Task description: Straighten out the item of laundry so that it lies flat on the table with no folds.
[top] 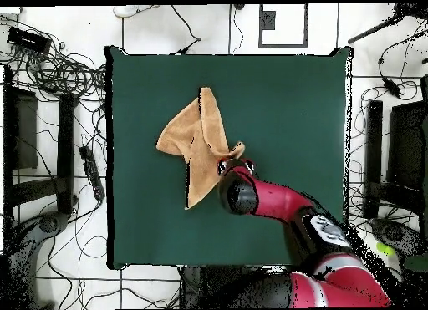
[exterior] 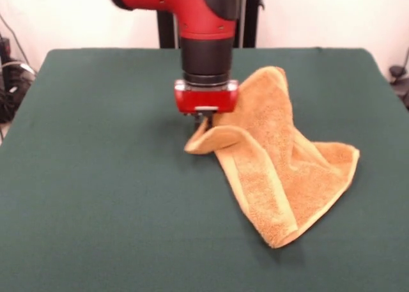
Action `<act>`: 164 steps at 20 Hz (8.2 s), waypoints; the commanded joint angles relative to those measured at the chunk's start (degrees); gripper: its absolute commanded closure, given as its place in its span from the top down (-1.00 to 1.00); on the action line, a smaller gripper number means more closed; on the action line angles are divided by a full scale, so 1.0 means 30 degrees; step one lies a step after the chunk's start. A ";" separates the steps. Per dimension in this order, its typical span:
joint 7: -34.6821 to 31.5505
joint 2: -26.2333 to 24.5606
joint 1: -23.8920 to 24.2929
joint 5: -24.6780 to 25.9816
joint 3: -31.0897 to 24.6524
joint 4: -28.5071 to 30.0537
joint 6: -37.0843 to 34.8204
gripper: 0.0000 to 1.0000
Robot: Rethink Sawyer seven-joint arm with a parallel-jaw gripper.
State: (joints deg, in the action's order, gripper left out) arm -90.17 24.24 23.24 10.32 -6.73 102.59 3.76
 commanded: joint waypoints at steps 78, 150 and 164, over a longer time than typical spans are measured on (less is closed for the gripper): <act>0.6646 -0.2066 1.3996 1.3821 -0.9825 -0.5338 -1.2521 -1.00; -0.4659 0.7296 0.2637 0.7122 -0.1030 -0.0489 -1.4320 1.00; -0.0391 0.9136 0.0443 1.1876 0.1036 -0.0589 -1.1671 1.00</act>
State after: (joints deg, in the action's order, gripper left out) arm -90.17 51.94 27.79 39.21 -5.28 98.43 -33.75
